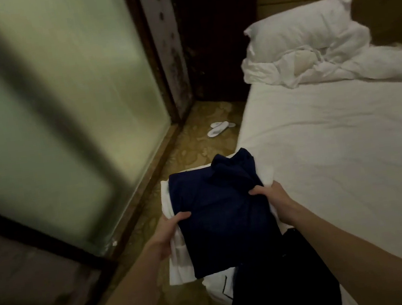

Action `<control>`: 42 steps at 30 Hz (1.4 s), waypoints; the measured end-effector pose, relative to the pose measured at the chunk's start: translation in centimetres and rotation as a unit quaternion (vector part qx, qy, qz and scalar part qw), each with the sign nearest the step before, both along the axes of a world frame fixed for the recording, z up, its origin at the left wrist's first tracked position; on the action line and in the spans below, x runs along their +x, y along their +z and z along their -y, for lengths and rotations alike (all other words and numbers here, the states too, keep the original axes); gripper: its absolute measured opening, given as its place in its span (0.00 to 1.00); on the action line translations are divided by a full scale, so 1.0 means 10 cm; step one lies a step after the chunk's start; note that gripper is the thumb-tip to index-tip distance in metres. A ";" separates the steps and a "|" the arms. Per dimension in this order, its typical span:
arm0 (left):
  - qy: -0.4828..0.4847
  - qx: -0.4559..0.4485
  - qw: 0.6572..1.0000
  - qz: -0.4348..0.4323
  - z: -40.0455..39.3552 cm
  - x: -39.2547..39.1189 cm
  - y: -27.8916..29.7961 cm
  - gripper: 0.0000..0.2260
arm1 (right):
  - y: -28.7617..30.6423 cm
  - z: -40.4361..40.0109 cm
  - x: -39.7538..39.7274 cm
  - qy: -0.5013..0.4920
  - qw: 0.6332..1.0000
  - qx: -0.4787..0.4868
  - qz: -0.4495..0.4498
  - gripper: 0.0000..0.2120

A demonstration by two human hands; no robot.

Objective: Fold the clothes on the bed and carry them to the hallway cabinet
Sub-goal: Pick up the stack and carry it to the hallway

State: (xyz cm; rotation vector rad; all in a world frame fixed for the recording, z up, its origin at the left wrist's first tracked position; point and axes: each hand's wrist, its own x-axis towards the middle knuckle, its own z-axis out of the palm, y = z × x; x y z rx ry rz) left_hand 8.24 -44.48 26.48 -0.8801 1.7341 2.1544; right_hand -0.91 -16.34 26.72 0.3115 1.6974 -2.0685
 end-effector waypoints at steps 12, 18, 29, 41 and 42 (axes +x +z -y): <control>0.200 0.013 0.979 -0.045 1.10 1.12 0.27 0.31 | 0.28 1.63 0.21 0.171 0.985 -0.008 -0.013 0.23; 0.279 0.014 0.959 -0.048 1.78 2.01 0.33 0.31 | 0.34 2.62 0.79 0.248 0.969 0.001 0.011 0.21; 0.395 -0.023 0.917 -0.052 2.85 3.81 0.48 0.25 | 0.51 4.42 2.14 0.382 0.924 -0.025 0.012 0.20; 0.504 -0.034 0.862 -0.048 3.54 5.18 0.69 0.25 | 0.67 5.84 3.25 0.477 0.878 -0.031 0.001 0.24; 0.510 -0.033 0.859 -0.046 3.60 5.25 0.69 0.25 | 0.69 5.95 3.31 0.482 0.876 -0.030 -0.003 0.22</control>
